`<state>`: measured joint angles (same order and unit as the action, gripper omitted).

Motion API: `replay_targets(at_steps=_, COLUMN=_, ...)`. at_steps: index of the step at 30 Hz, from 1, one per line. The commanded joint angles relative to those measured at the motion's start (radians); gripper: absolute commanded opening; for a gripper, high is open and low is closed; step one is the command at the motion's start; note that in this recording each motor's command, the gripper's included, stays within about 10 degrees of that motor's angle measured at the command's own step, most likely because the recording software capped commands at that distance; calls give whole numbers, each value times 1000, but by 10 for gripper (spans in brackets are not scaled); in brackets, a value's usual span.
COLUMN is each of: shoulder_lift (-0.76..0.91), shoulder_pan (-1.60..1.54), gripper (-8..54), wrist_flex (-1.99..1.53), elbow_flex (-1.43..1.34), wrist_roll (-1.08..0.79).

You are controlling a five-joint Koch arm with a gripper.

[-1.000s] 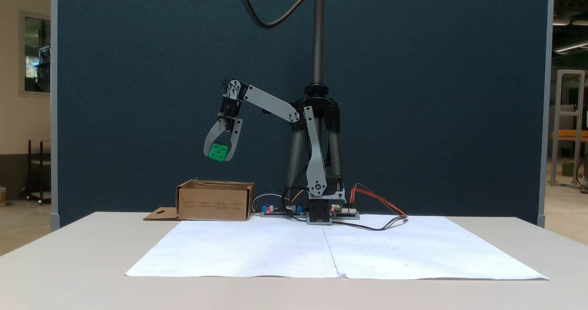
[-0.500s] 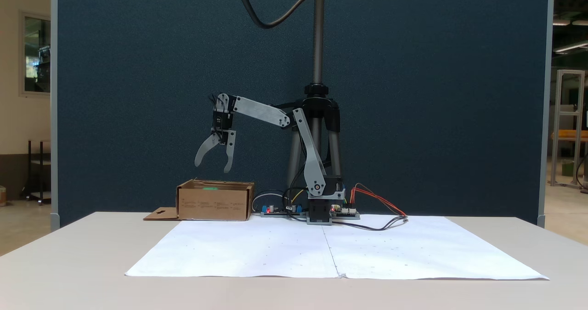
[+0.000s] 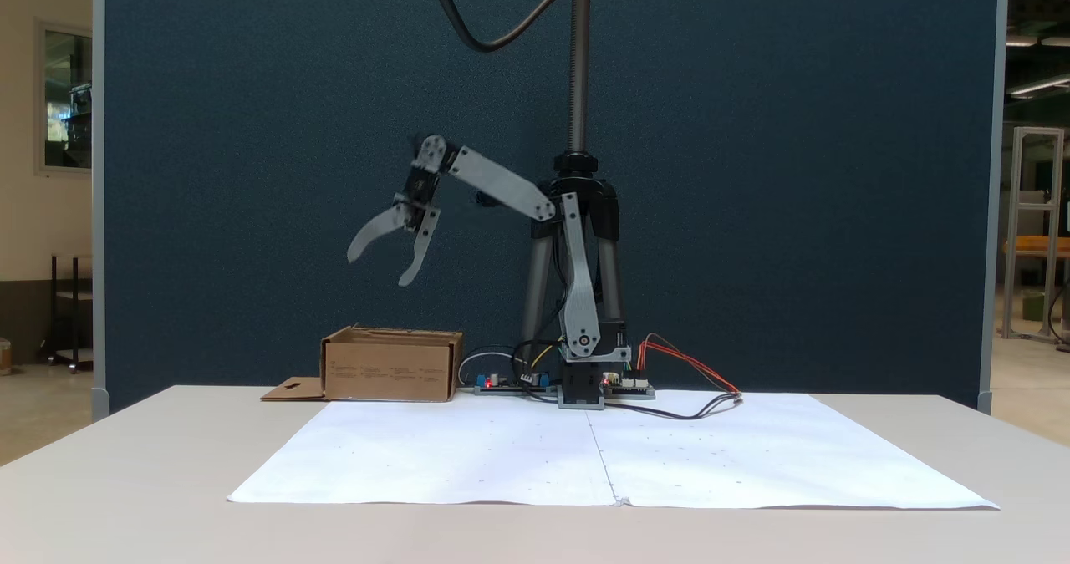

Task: Grasp a green dice and put it in the bin.

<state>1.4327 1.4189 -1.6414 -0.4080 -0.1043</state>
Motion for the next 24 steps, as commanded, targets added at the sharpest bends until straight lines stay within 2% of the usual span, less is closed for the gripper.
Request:
replay_targets(at_steps=1, shoulder_lift=94, shoulder_pan=-158, gripper=421, wrist_flex=31, elbow_flex=67, wrist_roll=91)
replay_targets(at_steps=8, shoulder_lift=204, shoulder_pan=-646, gripper=426, wrist_flex=26, elbow_flex=67, wrist_roll=133)
replay_targets(at_steps=16, shoulder_lift=199, shoulder_pan=-1241, gripper=436, wrist_flex=31, elbow_flex=67, wrist_roll=175)
replay_targets(at_steps=24, shoulder_lift=193, shoulder_pan=-1368, gripper=436, wrist_flex=118, elbow_flex=-14, wrist_roll=190)
